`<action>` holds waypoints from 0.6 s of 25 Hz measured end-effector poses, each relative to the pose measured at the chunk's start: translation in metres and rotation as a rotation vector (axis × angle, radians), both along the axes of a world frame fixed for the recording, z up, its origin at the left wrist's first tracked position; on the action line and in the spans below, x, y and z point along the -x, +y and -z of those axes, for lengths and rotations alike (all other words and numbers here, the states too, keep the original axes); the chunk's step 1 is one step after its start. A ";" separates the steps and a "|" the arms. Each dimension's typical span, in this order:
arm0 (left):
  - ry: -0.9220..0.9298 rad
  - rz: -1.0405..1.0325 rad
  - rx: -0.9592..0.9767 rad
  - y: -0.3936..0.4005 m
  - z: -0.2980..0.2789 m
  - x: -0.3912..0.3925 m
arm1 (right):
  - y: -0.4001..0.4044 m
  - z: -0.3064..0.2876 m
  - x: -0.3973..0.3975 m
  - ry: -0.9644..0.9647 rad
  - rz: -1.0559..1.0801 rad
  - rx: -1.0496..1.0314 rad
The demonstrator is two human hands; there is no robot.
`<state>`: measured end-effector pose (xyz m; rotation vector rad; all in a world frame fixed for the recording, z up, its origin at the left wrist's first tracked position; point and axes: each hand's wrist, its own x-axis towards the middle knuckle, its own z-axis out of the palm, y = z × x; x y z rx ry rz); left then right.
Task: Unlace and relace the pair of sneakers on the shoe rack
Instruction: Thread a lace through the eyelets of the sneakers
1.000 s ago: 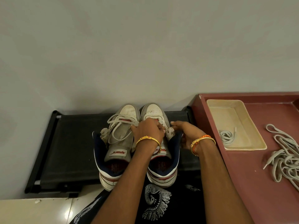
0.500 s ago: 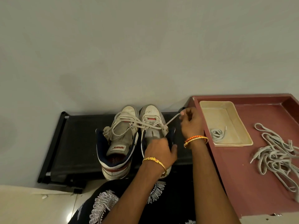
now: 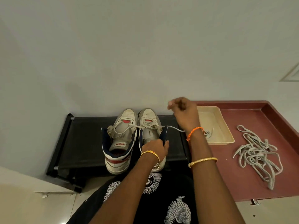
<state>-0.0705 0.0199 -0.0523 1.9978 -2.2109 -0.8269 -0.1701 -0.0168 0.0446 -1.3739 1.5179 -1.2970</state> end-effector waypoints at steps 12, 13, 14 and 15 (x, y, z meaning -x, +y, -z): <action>0.006 -0.014 -0.004 -0.001 0.001 -0.001 | -0.031 0.118 0.004 0.400 -0.205 -0.508; 0.007 -0.014 0.002 -0.001 0.002 -0.001 | -0.029 0.117 0.005 0.398 -0.207 -0.475; 0.008 -0.015 0.006 -0.001 0.002 -0.001 | -0.028 0.116 0.005 0.403 -0.216 -0.447; 0.009 -0.017 0.007 0.000 0.002 -0.001 | -0.028 0.114 0.005 0.431 -0.242 -0.431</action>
